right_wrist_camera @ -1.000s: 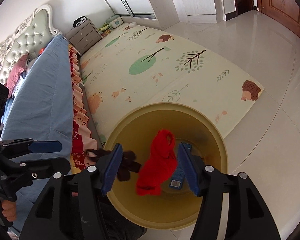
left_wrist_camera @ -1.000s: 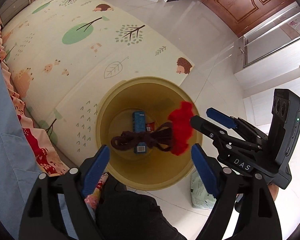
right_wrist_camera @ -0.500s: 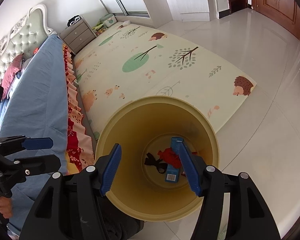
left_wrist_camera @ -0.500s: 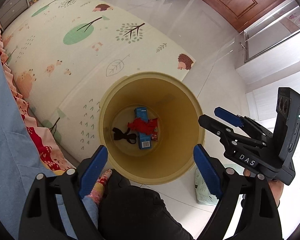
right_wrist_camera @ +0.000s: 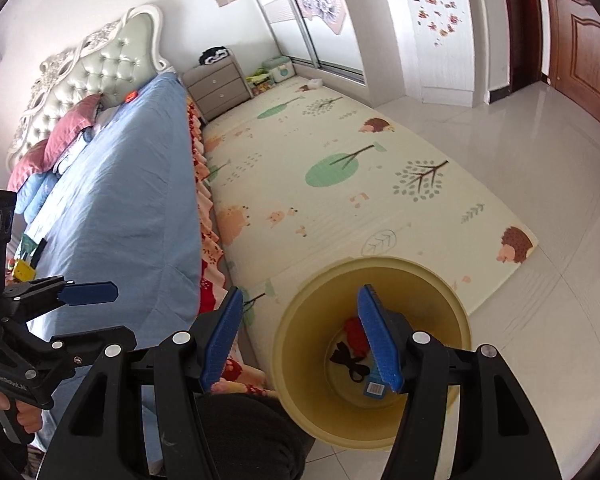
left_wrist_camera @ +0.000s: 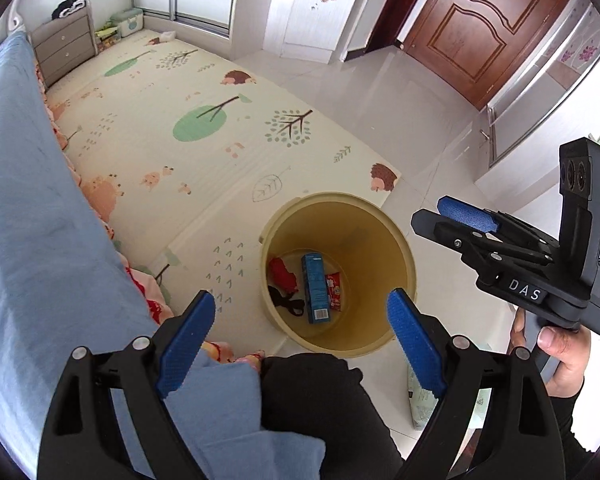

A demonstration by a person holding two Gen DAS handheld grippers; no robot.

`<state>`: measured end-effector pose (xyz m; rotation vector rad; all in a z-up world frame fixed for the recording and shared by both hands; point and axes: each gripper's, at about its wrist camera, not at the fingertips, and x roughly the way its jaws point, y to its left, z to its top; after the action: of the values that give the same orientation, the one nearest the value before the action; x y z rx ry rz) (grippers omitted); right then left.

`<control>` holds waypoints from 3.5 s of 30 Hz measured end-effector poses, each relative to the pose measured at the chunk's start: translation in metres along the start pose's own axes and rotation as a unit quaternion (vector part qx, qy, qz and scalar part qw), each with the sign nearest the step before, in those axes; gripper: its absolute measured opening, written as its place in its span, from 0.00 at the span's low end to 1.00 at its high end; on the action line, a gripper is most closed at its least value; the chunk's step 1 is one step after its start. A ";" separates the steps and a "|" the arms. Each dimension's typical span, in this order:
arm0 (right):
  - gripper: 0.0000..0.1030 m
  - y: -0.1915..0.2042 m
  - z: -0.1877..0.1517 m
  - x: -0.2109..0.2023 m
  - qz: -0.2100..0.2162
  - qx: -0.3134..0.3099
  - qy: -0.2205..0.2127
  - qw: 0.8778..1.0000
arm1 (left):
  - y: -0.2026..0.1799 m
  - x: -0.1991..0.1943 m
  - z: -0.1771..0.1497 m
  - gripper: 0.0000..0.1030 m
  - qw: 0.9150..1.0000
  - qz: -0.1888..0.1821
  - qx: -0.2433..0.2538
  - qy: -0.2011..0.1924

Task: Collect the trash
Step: 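Move both open tools back over the remaining trash on the bed, then grasp the gold L'Oreal box with the left tool while the right grasps the red snack bag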

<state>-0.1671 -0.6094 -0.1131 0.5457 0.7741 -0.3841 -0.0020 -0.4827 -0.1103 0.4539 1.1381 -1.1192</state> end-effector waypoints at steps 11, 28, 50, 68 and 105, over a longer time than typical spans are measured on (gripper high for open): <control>0.57 0.148 0.027 0.002 0.099 -0.121 -0.019 0.987 | 0.099 -0.112 -0.061 0.87 0.989 0.060 -0.097 -0.096; 0.57 0.380 0.003 0.030 0.243 -0.302 0.013 0.922 | 0.263 -0.247 -0.182 0.89 0.919 0.173 -0.305 -0.181; 0.56 0.496 -0.027 0.078 0.261 -0.448 0.056 0.853 | 0.384 -0.245 -0.234 0.92 0.821 0.164 -0.510 -0.195; 0.25 0.501 -0.035 0.105 0.259 -0.442 0.083 0.855 | 0.409 -0.243 -0.233 0.93 0.784 0.157 -0.558 -0.222; 0.21 0.442 -0.036 0.074 0.284 -0.369 0.076 0.882 | 0.347 -0.245 -0.253 0.37 0.768 0.253 -0.552 -0.202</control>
<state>0.0890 -0.2457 -0.0482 0.0562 0.8040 0.5031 0.1815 -0.0247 -0.0765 -0.3987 0.9989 0.0569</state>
